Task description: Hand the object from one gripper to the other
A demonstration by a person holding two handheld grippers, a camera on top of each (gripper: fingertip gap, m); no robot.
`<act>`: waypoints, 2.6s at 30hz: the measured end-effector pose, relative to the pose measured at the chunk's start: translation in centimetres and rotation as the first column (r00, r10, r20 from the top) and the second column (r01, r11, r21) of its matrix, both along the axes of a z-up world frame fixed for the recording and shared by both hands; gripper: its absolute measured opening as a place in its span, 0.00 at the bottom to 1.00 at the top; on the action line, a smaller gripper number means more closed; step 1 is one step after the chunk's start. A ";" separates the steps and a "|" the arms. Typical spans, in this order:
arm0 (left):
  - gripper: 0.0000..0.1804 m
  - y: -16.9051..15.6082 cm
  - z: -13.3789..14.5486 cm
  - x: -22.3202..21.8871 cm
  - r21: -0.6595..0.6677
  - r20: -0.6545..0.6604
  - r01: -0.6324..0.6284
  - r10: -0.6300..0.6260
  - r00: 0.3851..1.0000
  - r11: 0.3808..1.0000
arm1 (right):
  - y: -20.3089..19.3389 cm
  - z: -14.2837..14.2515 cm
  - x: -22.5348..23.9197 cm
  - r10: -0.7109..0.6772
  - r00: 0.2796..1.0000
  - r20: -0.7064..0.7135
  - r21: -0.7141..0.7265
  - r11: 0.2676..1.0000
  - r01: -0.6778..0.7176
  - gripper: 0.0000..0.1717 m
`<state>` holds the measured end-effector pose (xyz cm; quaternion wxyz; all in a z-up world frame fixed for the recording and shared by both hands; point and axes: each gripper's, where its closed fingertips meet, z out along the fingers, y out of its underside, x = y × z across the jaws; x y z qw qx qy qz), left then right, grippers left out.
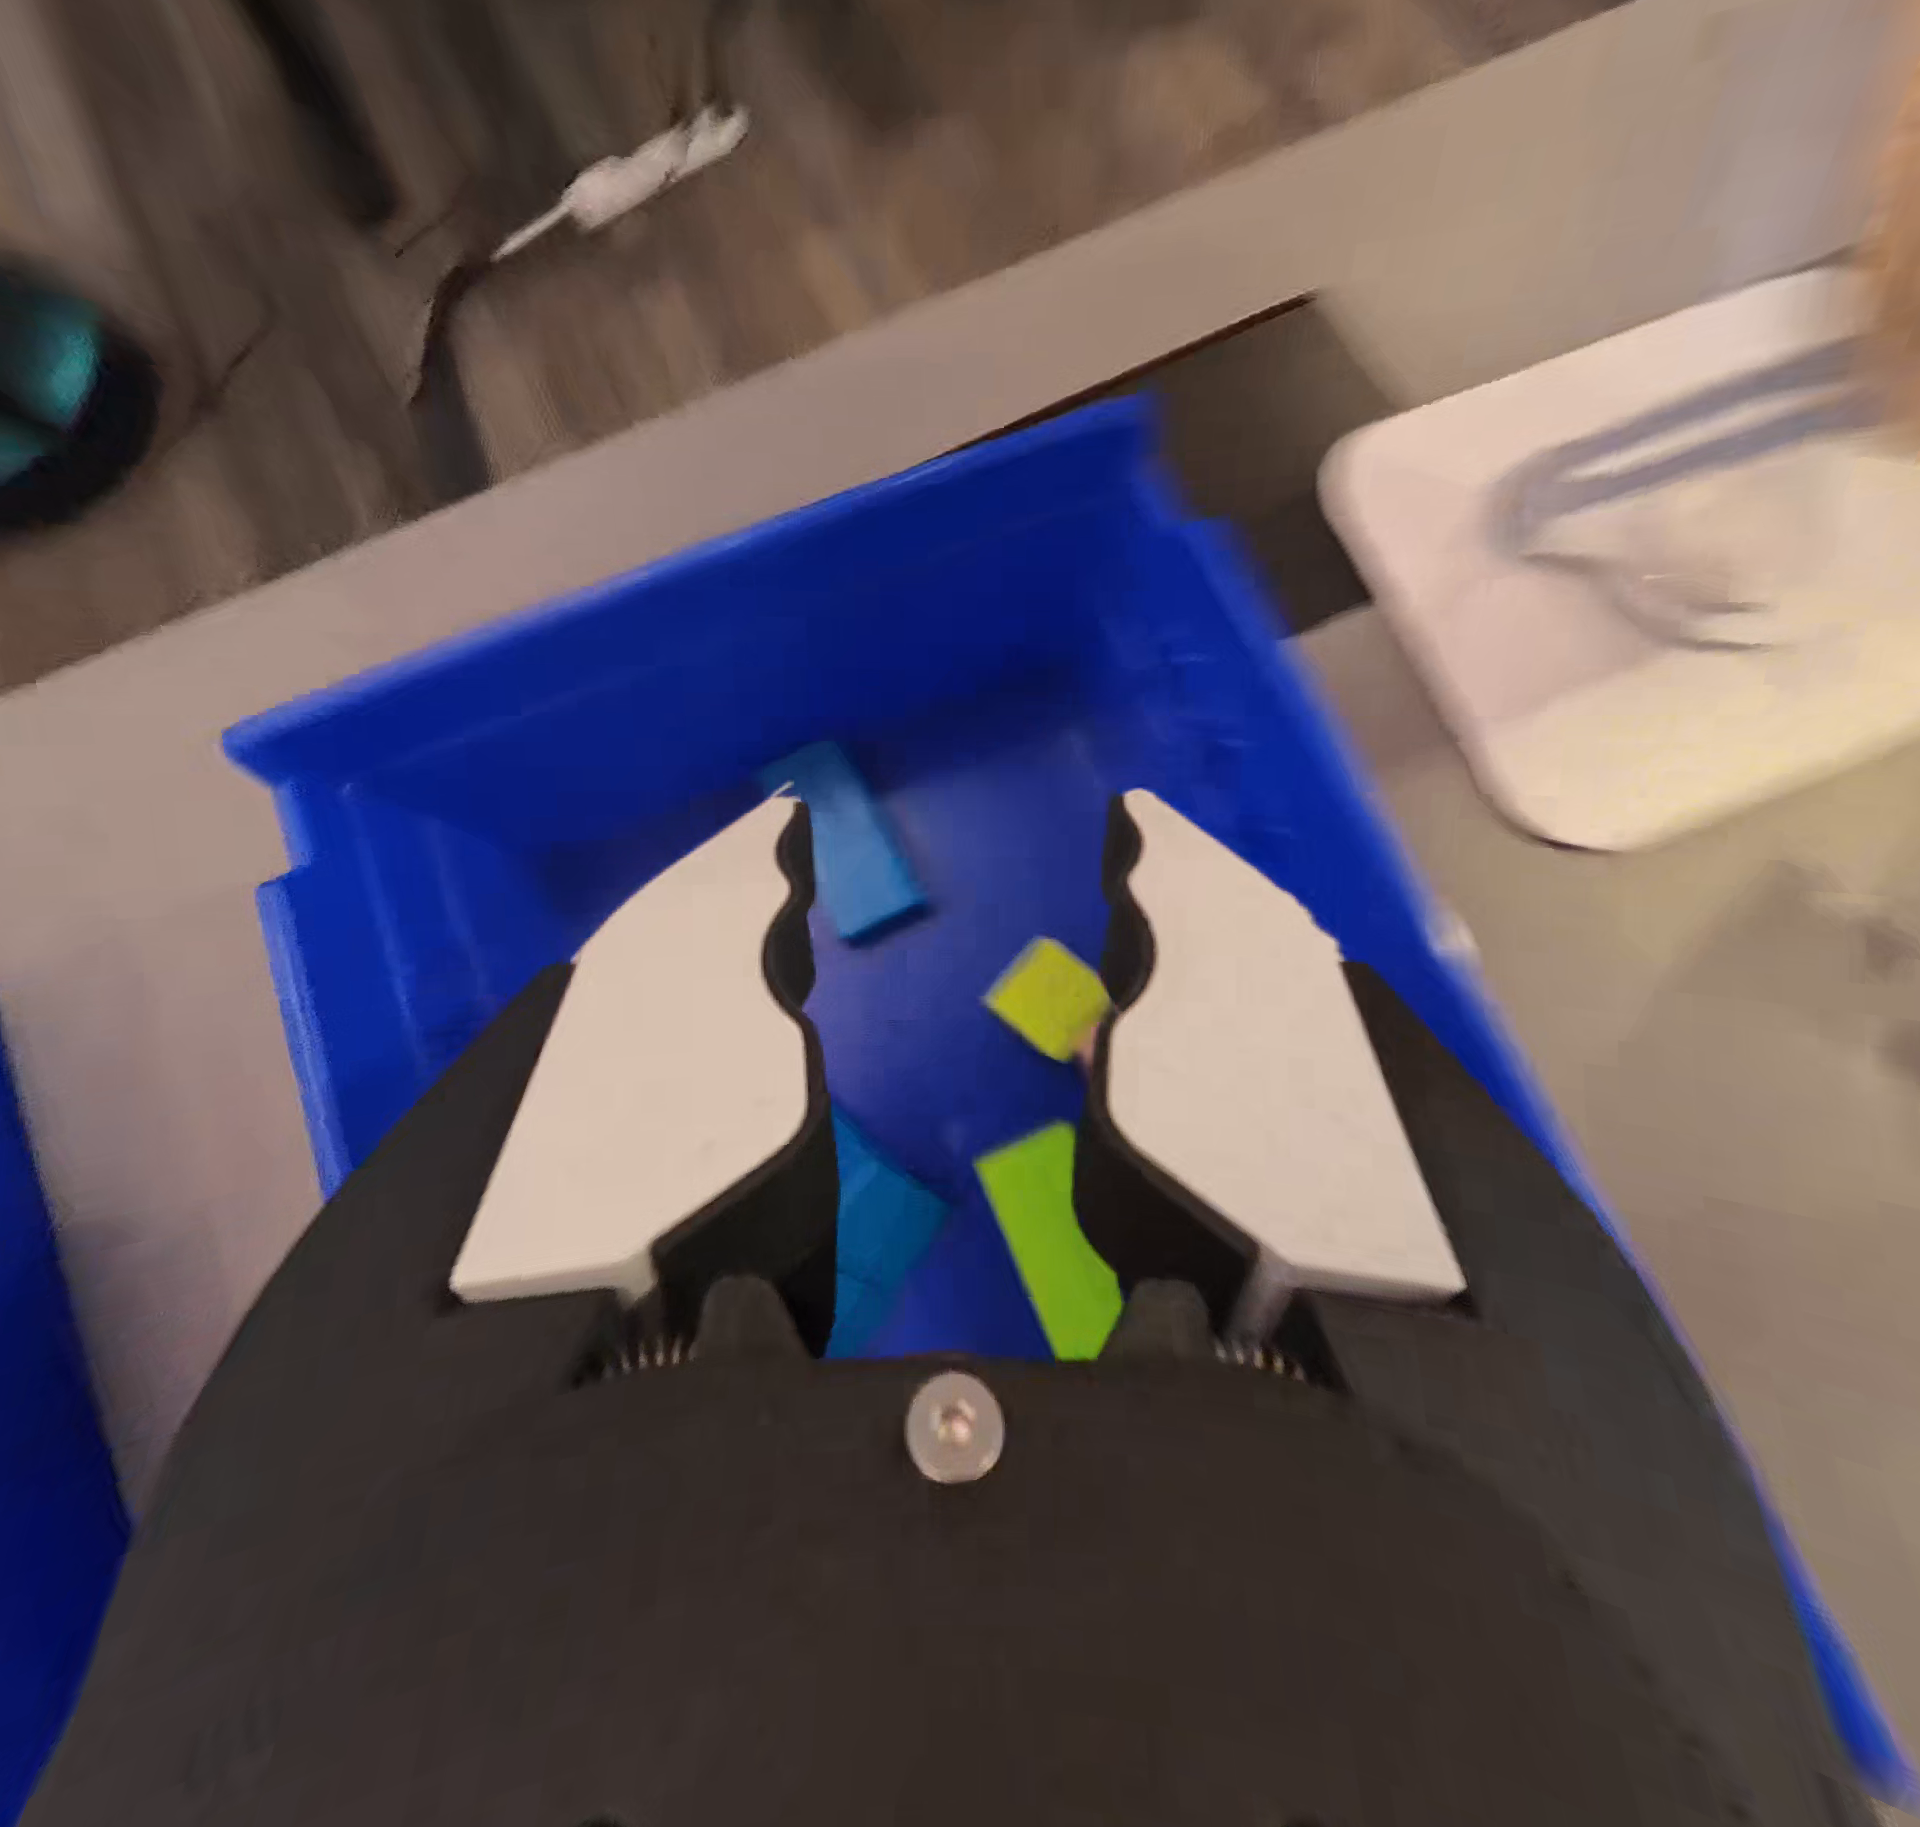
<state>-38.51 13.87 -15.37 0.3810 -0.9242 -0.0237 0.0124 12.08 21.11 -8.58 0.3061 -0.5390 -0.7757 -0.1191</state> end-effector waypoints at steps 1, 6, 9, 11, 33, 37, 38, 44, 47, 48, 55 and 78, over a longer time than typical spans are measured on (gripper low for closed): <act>0.29 0.5 -1.2 -0.4 -0.035 0.014 -0.012 0.013 1.000 0.999 | -0.6 0.0 0.0 0.007 1.000 -0.001 -0.010 1.000 -0.007 0.43; 0.28 1.6 -5.9 -2.0 -0.233 -0.005 -0.067 0.068 0.998 0.970 | -2.1 -0.1 0.2 0.019 1.000 0.004 -0.024 1.000 -0.019 0.42; 0.27 1.6 -8.6 -2.6 -0.331 -0.017 -0.090 0.089 0.996 0.939 | -2.7 -0.6 0.1 0.033 0.999 -0.004 -0.035 0.999 -0.033 0.42; 0.26 1.5 -9.9 -3.2 -0.372 -0.047 -0.114 0.105 0.993 0.921 | -3.0 -0.9 -0.1 0.043 0.999 -0.019 -0.041 0.998 -0.044 0.42; 0.18 1.8 -2.0 0.5 0.171 0.163 0.035 -0.064 0.985 0.985 | -10.0 1.0 -11.8 0.184 0.865 -0.467 -0.332 0.870 -0.364 0.40; 0.18 0.4 6.8 7.1 0.517 0.100 0.258 -0.357 0.929 0.816 | -12.9 4.7 -17.4 0.161 0.713 -0.683 -0.350 0.784 -0.512 0.36; 0.18 -0.3 9.2 9.3 0.590 0.068 0.310 -0.428 0.901 0.745 | -12.9 6.0 -18.9 0.148 0.665 -0.732 -0.311 0.795 -0.520 0.34; 0.18 -4.7 18.3 21.9 0.813 -0.082 0.475 -0.742 0.665 0.336 | -13.4 12.7 -23.4 -0.005 0.381 -0.924 -0.279 0.691 -0.667 0.32; 0.18 -6.2 19.6 25.2 0.851 -0.105 0.475 -0.812 0.575 0.226 | -13.5 13.5 -24.4 -0.091 0.356 -0.930 -0.338 0.589 -0.734 0.31; 0.18 -6.6 19.7 26.0 0.855 -0.103 0.478 -0.836 0.538 0.203 | -13.6 13.5 -24.5 -0.108 0.351 -0.930 -0.348 0.564 -0.749 0.30; 0.18 -6.8 19.1 27.4 0.852 -0.103 0.493 -0.866 0.488 0.176 | -14.4 13.9 -24.3 -0.144 0.319 -0.937 -0.349 0.436 -0.830 0.18; 0.17 -6.6 20.0 26.4 0.848 -0.085 0.476 -0.827 0.556 0.233 | 9.9 3.7 0.7 -0.618 0.565 -0.547 -0.670 0.727 0.147 0.16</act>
